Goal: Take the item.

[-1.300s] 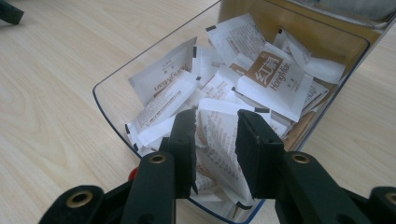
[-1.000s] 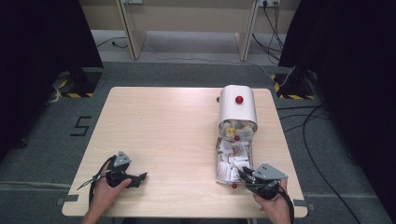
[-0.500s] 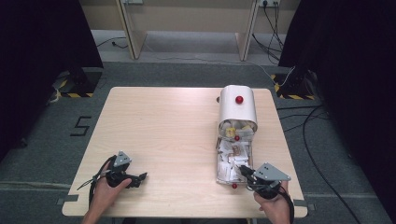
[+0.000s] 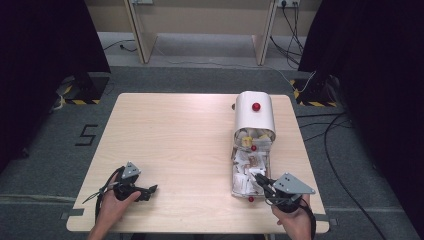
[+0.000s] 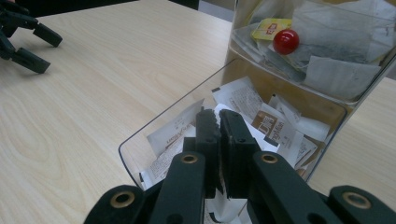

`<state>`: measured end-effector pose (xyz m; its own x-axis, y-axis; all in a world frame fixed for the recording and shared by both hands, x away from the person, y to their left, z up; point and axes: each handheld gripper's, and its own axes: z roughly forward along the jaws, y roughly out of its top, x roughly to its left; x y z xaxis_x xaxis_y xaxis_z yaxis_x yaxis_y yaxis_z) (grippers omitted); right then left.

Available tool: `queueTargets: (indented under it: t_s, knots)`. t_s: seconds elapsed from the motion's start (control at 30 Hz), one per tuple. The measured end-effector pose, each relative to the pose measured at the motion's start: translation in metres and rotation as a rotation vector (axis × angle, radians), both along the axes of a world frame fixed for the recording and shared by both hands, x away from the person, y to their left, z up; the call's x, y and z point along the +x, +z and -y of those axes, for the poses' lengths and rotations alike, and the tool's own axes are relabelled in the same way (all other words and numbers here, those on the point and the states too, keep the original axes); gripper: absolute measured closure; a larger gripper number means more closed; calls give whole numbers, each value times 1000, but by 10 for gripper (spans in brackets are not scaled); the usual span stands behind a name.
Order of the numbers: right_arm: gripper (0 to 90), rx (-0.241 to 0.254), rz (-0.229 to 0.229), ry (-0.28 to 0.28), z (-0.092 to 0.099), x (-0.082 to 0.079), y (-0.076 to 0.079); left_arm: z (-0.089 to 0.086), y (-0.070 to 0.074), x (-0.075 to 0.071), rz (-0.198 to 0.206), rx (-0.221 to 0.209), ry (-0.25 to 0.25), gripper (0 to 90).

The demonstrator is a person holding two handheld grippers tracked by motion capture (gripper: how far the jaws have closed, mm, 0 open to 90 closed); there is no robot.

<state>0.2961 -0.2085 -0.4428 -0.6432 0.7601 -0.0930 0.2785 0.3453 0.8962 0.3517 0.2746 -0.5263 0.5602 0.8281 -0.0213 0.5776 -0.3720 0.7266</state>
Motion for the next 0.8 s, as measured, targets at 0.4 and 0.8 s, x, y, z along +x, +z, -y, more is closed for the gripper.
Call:
queueTargets:
  t_s: [0.4, 0.8]
  knots:
    - [869, 15, 24, -31, 10, 0, 9, 0, 0, 0, 0, 0, 0, 0]
    - [869, 25, 47, -64, 21, 0, 13, 0, 0, 0, 0, 0, 0, 0]
